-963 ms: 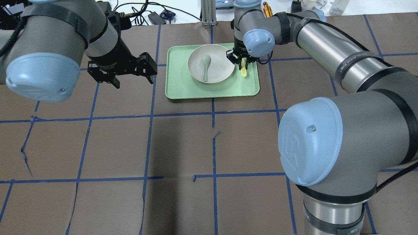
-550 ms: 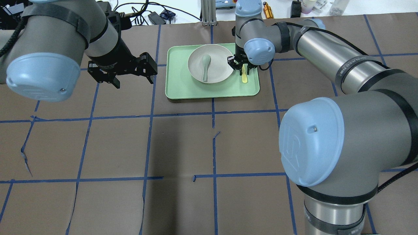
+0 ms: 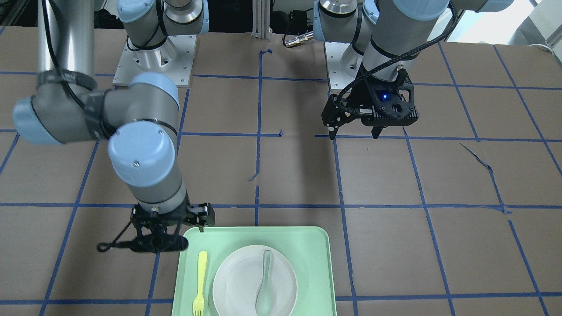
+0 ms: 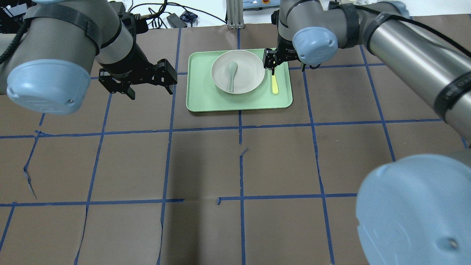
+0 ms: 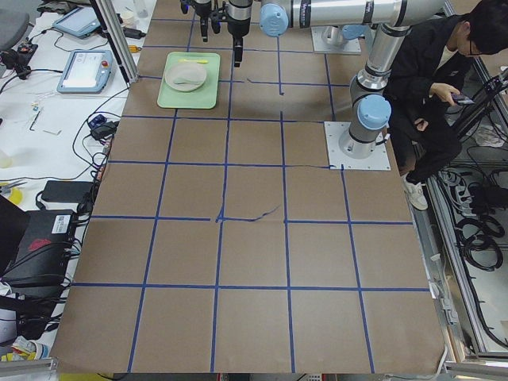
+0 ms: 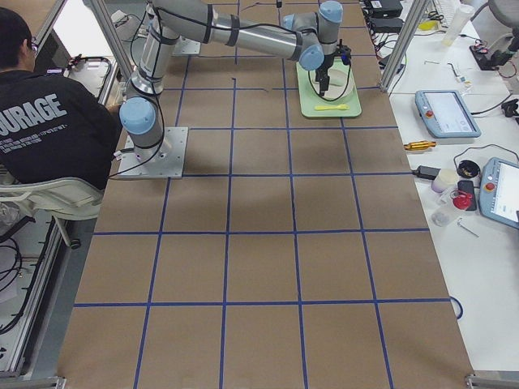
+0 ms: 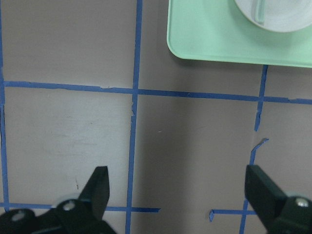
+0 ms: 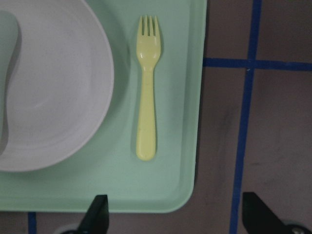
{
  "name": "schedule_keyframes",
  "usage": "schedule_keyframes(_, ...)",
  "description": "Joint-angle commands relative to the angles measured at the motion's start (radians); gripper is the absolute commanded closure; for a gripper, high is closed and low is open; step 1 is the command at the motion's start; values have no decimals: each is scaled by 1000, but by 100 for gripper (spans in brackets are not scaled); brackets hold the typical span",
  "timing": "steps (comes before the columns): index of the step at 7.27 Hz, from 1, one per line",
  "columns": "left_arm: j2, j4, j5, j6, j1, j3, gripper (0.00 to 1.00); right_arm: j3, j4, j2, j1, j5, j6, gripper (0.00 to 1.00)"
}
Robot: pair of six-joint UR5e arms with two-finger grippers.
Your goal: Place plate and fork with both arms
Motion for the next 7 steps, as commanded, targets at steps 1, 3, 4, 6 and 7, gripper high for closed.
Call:
schedule_keyframes(1,0,0,1,0,0,-1,0,85,213,-268,-70,18,0,0)
schedule_keyframes(3,9,-2,3,0,0,-1,0,145,296,-413,-72,16,11,0)
schedule_keyframes(4,18,-2,3,0,0,-1,0,224,283,-473,-66,18,13,3)
schedule_keyframes(6,22,0,4,-5,0,3,0,259,278,-483,-66,21,11,0)
schedule_keyframes(7,23,0,4,-3,-2,5,0,251,280,-480,-66,24,11,0)
